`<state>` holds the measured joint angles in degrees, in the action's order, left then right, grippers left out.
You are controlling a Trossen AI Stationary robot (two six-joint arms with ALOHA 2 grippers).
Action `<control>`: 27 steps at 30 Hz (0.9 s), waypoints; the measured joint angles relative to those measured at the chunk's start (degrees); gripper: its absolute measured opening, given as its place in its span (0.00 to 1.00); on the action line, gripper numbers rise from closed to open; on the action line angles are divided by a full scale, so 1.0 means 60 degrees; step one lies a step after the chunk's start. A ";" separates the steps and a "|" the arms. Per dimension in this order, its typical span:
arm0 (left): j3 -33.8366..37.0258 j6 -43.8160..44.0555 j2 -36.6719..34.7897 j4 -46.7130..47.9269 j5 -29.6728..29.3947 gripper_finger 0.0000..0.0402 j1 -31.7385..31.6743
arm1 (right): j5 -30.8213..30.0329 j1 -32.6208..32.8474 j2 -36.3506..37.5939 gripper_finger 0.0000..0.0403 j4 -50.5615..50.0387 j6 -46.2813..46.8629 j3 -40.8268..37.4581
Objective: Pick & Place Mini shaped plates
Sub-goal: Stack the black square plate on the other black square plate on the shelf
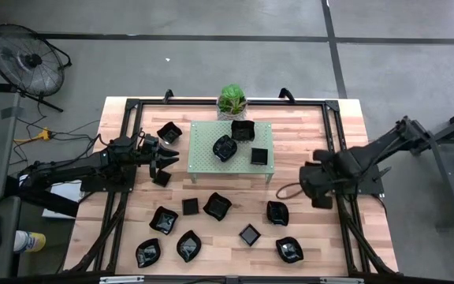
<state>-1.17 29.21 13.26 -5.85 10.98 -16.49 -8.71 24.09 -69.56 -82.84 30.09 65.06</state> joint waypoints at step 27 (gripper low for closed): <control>0.0001 -0.0004 -0.0002 0.0000 -0.0035 0.39 0.0000 | -0.0122 -0.5510 -0.3808 0.00 0.2466 -1.5829 0.5411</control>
<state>-1.16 29.19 13.25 -5.85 10.78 -16.49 -9.44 -8.97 -92.41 -68.05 -64.89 97.52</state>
